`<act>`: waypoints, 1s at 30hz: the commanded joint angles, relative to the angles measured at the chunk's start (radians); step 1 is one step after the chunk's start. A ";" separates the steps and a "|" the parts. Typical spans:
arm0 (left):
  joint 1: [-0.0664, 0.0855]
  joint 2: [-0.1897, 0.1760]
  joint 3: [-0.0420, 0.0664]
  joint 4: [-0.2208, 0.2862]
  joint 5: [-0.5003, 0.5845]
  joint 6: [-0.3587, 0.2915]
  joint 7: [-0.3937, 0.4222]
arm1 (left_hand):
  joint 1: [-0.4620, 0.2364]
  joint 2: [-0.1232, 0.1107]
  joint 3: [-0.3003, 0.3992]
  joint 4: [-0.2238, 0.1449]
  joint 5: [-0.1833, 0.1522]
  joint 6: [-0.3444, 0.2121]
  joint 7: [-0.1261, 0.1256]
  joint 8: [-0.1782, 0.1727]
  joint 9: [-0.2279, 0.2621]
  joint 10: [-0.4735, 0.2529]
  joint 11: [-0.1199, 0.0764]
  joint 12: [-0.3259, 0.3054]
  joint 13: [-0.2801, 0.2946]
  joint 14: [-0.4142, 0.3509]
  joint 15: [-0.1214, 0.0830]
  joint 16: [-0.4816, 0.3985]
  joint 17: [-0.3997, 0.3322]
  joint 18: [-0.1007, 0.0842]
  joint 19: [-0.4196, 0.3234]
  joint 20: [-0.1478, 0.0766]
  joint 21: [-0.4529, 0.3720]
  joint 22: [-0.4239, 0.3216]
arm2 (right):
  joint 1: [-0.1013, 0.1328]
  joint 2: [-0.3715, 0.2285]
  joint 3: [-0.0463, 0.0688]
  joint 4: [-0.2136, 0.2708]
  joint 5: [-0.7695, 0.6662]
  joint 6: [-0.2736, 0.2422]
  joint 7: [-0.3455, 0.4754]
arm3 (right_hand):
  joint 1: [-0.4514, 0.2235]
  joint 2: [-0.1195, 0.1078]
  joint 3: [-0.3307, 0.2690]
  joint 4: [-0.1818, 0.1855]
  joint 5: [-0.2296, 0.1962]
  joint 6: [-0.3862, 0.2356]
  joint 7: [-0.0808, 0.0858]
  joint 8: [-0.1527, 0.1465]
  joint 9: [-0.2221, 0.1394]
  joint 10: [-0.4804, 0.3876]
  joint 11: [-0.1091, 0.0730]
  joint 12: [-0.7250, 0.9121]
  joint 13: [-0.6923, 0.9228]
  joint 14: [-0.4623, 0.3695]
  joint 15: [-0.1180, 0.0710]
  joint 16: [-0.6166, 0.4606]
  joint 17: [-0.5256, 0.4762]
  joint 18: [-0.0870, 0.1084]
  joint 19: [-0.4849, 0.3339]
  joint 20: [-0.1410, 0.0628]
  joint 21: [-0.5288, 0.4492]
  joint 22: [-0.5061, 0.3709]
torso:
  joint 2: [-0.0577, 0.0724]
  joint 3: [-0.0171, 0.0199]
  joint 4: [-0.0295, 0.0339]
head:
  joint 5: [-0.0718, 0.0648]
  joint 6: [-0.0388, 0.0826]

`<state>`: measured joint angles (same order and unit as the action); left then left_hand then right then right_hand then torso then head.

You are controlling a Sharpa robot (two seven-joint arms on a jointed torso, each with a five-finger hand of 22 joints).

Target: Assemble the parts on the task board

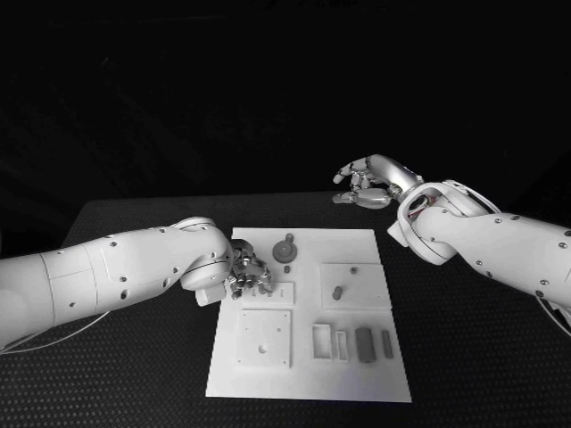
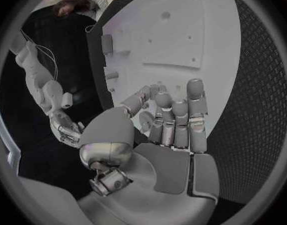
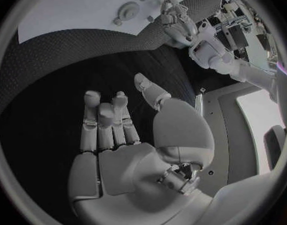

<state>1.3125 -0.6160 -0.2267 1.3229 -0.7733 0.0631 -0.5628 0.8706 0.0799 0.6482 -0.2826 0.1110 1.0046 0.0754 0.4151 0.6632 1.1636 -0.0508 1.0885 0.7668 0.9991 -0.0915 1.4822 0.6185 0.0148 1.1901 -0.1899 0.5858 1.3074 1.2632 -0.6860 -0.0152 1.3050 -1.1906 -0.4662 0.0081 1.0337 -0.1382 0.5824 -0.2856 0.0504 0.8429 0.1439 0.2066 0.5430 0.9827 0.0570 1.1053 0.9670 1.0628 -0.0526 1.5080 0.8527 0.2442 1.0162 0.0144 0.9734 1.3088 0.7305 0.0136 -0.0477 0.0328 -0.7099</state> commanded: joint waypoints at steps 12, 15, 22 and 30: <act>-0.007 0.010 0.000 -0.005 0.000 -0.001 0.001 | -0.017 0.005 0.031 0.004 0.012 0.077 -0.054 0.015 0.271 0.013 -0.037 0.008 0.004 0.069 -0.098 0.012 -0.005 -0.003 0.047 -0.086 0.024 0.025 | 0.000 0.000 0.001 0.002 0.001 0.022 0.009 | 0.018 0.006 -0.005 -0.004 -0.001 -0.020 0.028 -0.004 -0.002 -0.005 0.002 0.006 -0.003 -0.002 0.004 0.004 -0.001 0.018 -0.002 0.001 -0.001 0.012 | 0.000 0.0009 0.0008 | -0.005 -0.006; -0.007 0.010 0.000 -0.005 -0.005 -0.004 0.001 | -0.019 0.004 0.032 0.003 0.015 0.079 -0.055 0.015 0.274 0.015 -0.038 0.009 0.005 0.070 -0.099 0.013 -0.005 -0.002 0.047 -0.087 0.027 0.025 | 0.000 0.000 0.001 0.003 0.001 0.024 0.010 | 0.019 0.007 -0.005 -0.003 -0.001 -0.020 0.028 -0.004 -0.003 -0.005 0.002 0.007 -0.003 -0.003 0.004 0.004 -0.001 0.018 -0.002 0.001 -0.001 0.012 | 0.000 0.0004 0.0008 | -0.006 -0.007; -0.007 0.012 0.000 -0.004 -0.023 0.010 -0.002 | -0.026 0.001 0.034 0.006 0.022 0.090 -0.060 0.022 0.285 0.025 -0.043 0.012 0.007 0.078 -0.104 0.020 -0.006 -0.001 0.052 -0.089 0.037 0.024 | 0.000 -0.001 0.001 0.005 0.001 0.027 0.009 | 0.020 0.007 -0.005 -0.004 -0.001 -0.020 0.028 -0.004 -0.003 -0.005 0.002 0.007 -0.003 -0.003 0.004 0.004 -0.001 0.018 -0.003 0.001 -0.001 0.012 | 0.000 0.0008 -0.0001 | -0.005 -0.008; -0.007 0.017 0.000 -0.004 -0.085 -0.001 0.000 | -0.044 -0.015 0.029 0.012 0.128 0.128 -0.078 0.036 0.308 0.061 -0.061 0.022 0.017 0.105 -0.120 0.039 -0.005 0.010 0.077 -0.092 0.067 0.023 | 0.000 -0.001 0.001 0.005 0.000 0.031 0.009 | 0.023 0.008 -0.006 -0.004 -0.001 -0.021 0.028 -0.004 -0.003 -0.006 0.002 0.007 -0.004 -0.003 0.004 0.004 -0.001 0.018 -0.003 0.001 -0.001 0.012 | 0.000 0.0007 0.0003 | -0.005 -0.010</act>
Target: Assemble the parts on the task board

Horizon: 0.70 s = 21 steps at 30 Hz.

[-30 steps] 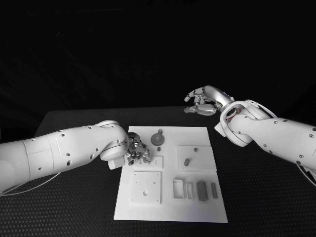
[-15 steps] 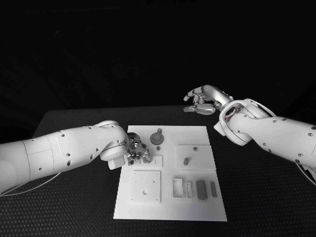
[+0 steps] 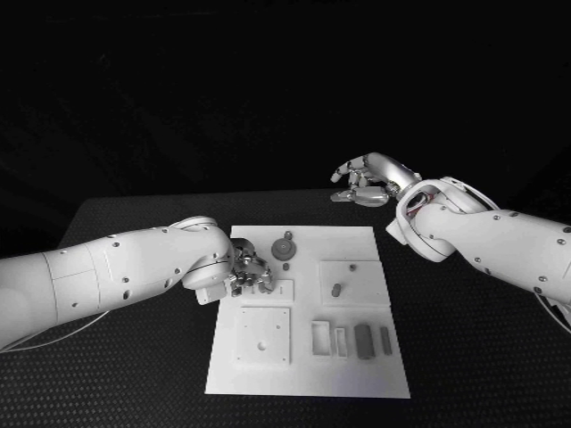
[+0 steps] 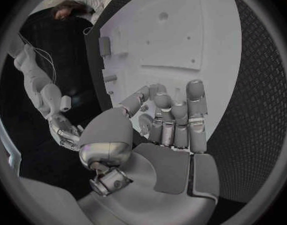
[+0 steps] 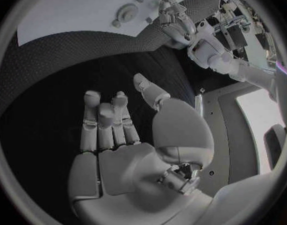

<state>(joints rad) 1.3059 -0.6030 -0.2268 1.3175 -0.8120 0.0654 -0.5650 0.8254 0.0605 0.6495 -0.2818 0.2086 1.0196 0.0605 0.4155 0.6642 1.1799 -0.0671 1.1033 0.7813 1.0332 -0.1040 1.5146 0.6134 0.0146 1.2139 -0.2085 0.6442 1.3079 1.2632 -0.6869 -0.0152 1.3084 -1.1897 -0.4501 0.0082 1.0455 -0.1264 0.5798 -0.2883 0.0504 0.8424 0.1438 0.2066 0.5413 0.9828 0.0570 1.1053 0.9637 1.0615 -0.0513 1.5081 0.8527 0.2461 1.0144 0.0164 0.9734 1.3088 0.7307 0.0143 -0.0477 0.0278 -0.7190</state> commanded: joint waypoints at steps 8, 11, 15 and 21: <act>0.000 0.008 0.000 0.003 -0.112 -0.034 0.008 | -0.009 -0.005 0.028 0.008 0.110 0.139 -0.075 0.040 0.319 0.069 -0.056 0.006 0.010 0.093 -0.118 0.013 0.000 0.020 0.069 -0.073 0.026 0.021 | 0.000 0.001 0.001 0.003 0.000 0.019 0.009 | 0.013 -0.003 -0.004 -0.001 -0.001 -0.020 0.028 -0.004 -0.002 -0.006 0.002 0.007 -0.001 -0.002 0.003 0.004 -0.002 0.016 -0.002 0.000 -0.001 0.012 | 0.000 0.0001 0.0002 | 0.001 -0.001; 0.000 0.010 0.000 0.002 -0.117 -0.032 0.008 | -0.015 -0.008 0.029 0.004 0.152 0.150 -0.079 0.042 0.323 0.080 -0.060 0.006 0.013 0.102 -0.122 0.016 0.002 0.022 0.076 -0.072 0.033 0.021 | 0.000 0.001 0.001 0.003 0.000 0.020 0.009 | 0.013 -0.003 -0.004 -0.002 -0.001 -0.020 0.028 -0.004 -0.002 -0.006 0.002 0.007 -0.001 -0.002 0.003 0.004 -0.002 0.016 -0.002 0.000 -0.001 0.012 | 0.000 0.0005 -0.0001 | 0.002 -0.001; 0.000 0.011 0.000 0.003 -0.117 -0.014 0.008 | -0.017 -0.013 0.030 0.001 0.183 0.158 -0.082 0.042 0.326 0.089 -0.063 0.004 0.016 0.109 -0.124 0.018 0.003 0.023 0.081 -0.071 0.038 0.021 | 0.000 0.001 0.001 0.003 0.000 0.022 0.008 | 0.014 -0.002 -0.005 -0.002 -0.001 -0.020 0.028 -0.004 -0.002 -0.006 0.002 0.007 -0.001 -0.002 0.003 0.004 -0.002 0.016 -0.002 0.000 -0.001 0.012 | 0.000 0.0004 -0.0008 | 0.002 -0.002; 0.000 0.015 0.000 0.005 -0.118 0.020 0.006 | -0.018 -0.018 0.031 0.000 0.204 0.168 -0.085 0.043 0.328 0.098 -0.065 0.003 0.019 0.115 -0.125 0.021 0.005 0.023 0.086 -0.069 0.043 0.021 | 0.000 0.002 0.001 0.003 0.000 0.025 0.008 | 0.014 -0.002 -0.005 -0.002 -0.001 -0.020 0.028 -0.004 -0.002 -0.006 0.002 0.007 -0.002 -0.003 0.003 0.004 -0.002 0.016 -0.002 0.000 -0.002 0.012 | 0.000 0.0010 0.0001 | 0.003 -0.005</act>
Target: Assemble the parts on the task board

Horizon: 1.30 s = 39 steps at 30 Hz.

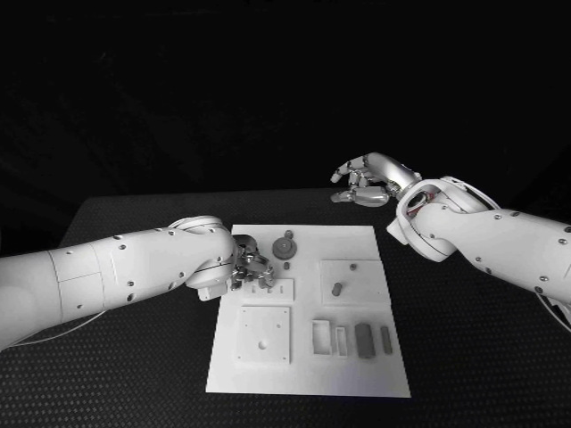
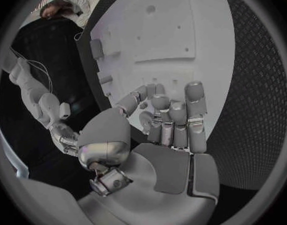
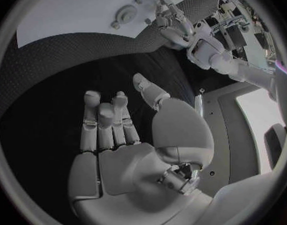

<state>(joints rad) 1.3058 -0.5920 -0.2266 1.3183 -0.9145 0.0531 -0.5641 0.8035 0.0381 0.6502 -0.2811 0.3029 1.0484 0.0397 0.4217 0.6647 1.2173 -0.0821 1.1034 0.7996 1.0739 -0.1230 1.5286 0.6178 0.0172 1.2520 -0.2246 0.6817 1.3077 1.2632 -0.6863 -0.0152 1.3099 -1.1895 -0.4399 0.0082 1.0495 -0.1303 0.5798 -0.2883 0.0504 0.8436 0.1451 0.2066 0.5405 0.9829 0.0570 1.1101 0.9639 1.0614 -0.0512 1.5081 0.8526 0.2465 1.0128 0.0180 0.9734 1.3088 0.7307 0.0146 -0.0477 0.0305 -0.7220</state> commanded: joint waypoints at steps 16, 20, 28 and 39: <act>0.000 0.009 0.000 0.003 -0.035 0.076 -0.002 | 0.010 -0.002 0.034 -0.003 0.149 0.149 -0.066 0.034 0.329 0.071 -0.051 0.000 0.005 0.080 -0.105 0.009 0.004 0.017 0.051 -0.049 0.013 0.021 | 0.000 0.003 0.001 0.003 -0.001 0.021 0.008 | 0.013 0.003 -0.006 -0.002 -0.001 -0.022 0.027 -0.005 -0.001 -0.007 0.002 0.003 -0.002 -0.003 0.003 0.004 -0.002 0.015 -0.002 -0.002 -0.002 0.012 | 0.000 0.0010 -0.0010 | 0.000 -0.006; 0.000 0.010 0.000 0.000 -0.041 0.082 -0.003 | 0.010 -0.001 0.034 -0.003 0.152 0.150 -0.066 0.034 0.329 0.072 -0.051 -0.001 0.005 0.081 -0.105 0.010 0.005 0.017 0.052 -0.048 0.013 0.021 | 0.000 0.003 0.001 0.004 -0.001 0.021 0.008 | 0.014 0.003 -0.007 -0.002 -0.001 -0.022 0.027 -0.005 -0.002 -0.007 0.002 0.003 -0.003 -0.003 0.003 0.004 -0.002 0.015 -0.002 -0.002 -0.002 0.012 | 0.001 0.0008 -0.0004 | 0.000 -0.007; 0.000 0.017 0.000 -0.011 -0.059 0.087 -0.008 | 0.009 0.001 0.033 -0.003 0.162 0.155 -0.067 0.032 0.329 0.077 -0.052 -0.003 0.007 0.083 -0.105 0.010 0.006 0.015 0.054 -0.046 0.016 0.021 | 0.000 0.003 0.001 0.005 -0.001 0.022 0.008 | 0.015 0.004 -0.007 -0.002 -0.001 -0.022 0.027 -0.005 -0.002 -0.007 0.002 0.003 -0.003 -0.003 0.003 0.004 -0.002 0.015 -0.002 -0.001 -0.002 0.012 | 0.000 0.0008 -0.0002 | 0.001 -0.007; -0.002 0.028 0.000 -0.020 -0.068 0.080 -0.004 | 0.001 0.010 0.030 -0.001 0.161 0.157 -0.067 0.029 0.329 0.079 -0.052 -0.006 0.008 0.085 -0.105 0.009 0.006 0.012 0.054 -0.043 0.018 0.020 | 0.000 0.003 0.001 0.005 -0.001 0.023 0.009 | 0.017 0.005 -0.008 -0.002 -0.001 -0.022 0.027 -0.005 -0.002 -0.007 0.002 0.003 -0.003 -0.004 0.003 0.005 -0.002 0.015 -0.003 -0.001 -0.002 0.013 | 0.000 0.0002 -0.0005 | -0.001 -0.007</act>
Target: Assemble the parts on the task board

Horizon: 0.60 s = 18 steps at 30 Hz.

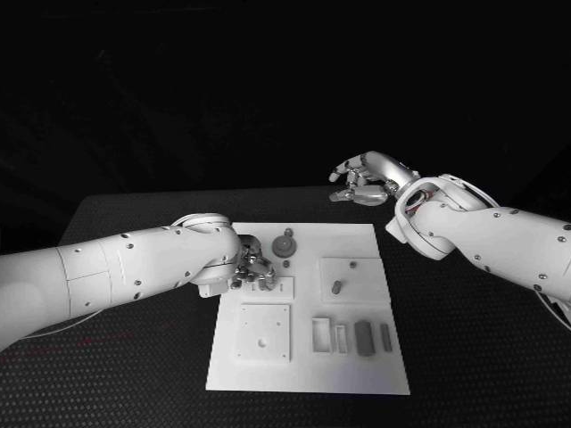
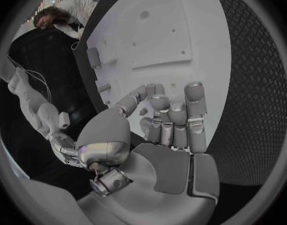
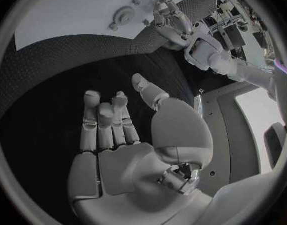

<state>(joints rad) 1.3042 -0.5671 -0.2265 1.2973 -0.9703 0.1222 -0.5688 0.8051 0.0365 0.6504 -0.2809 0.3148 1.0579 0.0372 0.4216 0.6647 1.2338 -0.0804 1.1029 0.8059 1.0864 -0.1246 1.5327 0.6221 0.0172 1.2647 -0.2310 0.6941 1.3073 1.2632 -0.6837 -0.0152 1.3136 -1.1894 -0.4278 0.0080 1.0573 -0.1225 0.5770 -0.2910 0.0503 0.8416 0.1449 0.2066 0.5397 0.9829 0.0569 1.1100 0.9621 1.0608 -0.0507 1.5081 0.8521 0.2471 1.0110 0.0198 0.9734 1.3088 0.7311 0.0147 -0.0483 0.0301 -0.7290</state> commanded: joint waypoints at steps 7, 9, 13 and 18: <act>-0.001 0.005 0.000 0.001 -0.013 0.009 0.002 | -0.002 0.013 0.029 -0.001 0.147 0.148 -0.064 0.028 0.329 0.063 -0.053 -0.007 0.002 0.072 -0.103 0.004 0.002 0.012 0.041 -0.035 0.005 0.020 | 0.000 0.001 0.001 0.003 -0.002 0.012 0.009 | 0.010 -0.002 -0.006 0.001 -0.001 -0.020 0.027 -0.005 -0.001 -0.007 0.002 0.004 -0.002 -0.003 0.003 0.005 -0.002 0.015 -0.001 -0.003 -0.002 0.013 | -0.001 -0.0003 0.0011 | -0.003 0.000; -0.001 0.004 0.000 0.001 -0.013 0.012 0.001 | -0.003 0.013 0.029 -0.002 0.147 0.148 -0.064 0.028 0.329 0.064 -0.053 -0.007 0.002 0.073 -0.103 0.004 0.002 0.012 0.041 -0.035 0.005 0.020 | 0.000 0.000 0.001 0.003 -0.002 0.013 0.009 | 0.010 -0.002 -0.006 0.001 -0.001 -0.020 0.027 -0.005 -0.001 -0.007 0.002 0.004 -0.002 -0.003 0.003 0.005 -0.002 0.015 -0.001 -0.003 -0.002 0.013 | -0.001 -0.0006 0.0012 | -0.003 0.000; -0.001 0.004 0.000 0.000 -0.013 0.024 -0.001 | -0.003 0.014 0.029 -0.002 0.146 0.148 -0.064 0.028 0.329 0.064 -0.053 -0.008 0.002 0.073 -0.103 0.004 0.002 0.011 0.041 -0.035 0.005 0.020 | 0.000 0.000 0.001 0.003 -0.002 0.014 0.008 | 0.011 -0.002 -0.007 0.001 -0.001 -0.020 0.028 -0.005 -0.002 -0.007 0.002 0.004 -0.002 -0.004 0.003 0.005 -0.002 0.015 -0.001 -0.003 -0.002 0.013 | -0.001 -0.0006 0.0016 | -0.003 -0.001; -0.001 0.006 0.000 0.000 -0.013 0.029 -0.005 | -0.007 0.015 0.027 -0.001 0.136 0.149 -0.064 0.027 0.329 0.065 -0.053 -0.009 0.003 0.073 -0.103 0.003 0.002 0.011 0.041 -0.034 0.006 0.020 | 0.000 -0.001 0.001 0.003 -0.002 0.014 0.008 | 0.011 -0.002 -0.007 0.001 -0.001 -0.020 0.028 -0.005 -0.002 -0.008 0.002 0.004 -0.002 -0.004 0.003 0.005 -0.002 0.015 -0.002 -0.002 -0.002 0.013 | -0.001 -0.0006 0.0014 | -0.003 -0.001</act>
<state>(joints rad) 1.3035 -0.5641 -0.2261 1.2956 -0.9793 0.1256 -0.5703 0.7976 0.0440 0.6504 -0.2809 0.3182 1.0631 0.0360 0.4216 0.6646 1.2422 -0.0789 1.0987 0.8076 1.0904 -0.1249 1.5325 0.6229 0.0172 1.2675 -0.2302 0.6940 1.3080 1.2632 -0.6843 -0.0152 1.3152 -1.1894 -0.4251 0.0080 1.0573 -0.1225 0.5770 -0.2910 0.0504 0.8425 0.1461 0.2066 0.5389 0.9829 0.0570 1.1100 0.9612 1.0597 -0.0496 1.5081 0.8513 0.2480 1.0108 0.0201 0.9734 1.3088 0.7306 0.0141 -0.0467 0.0267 -0.7293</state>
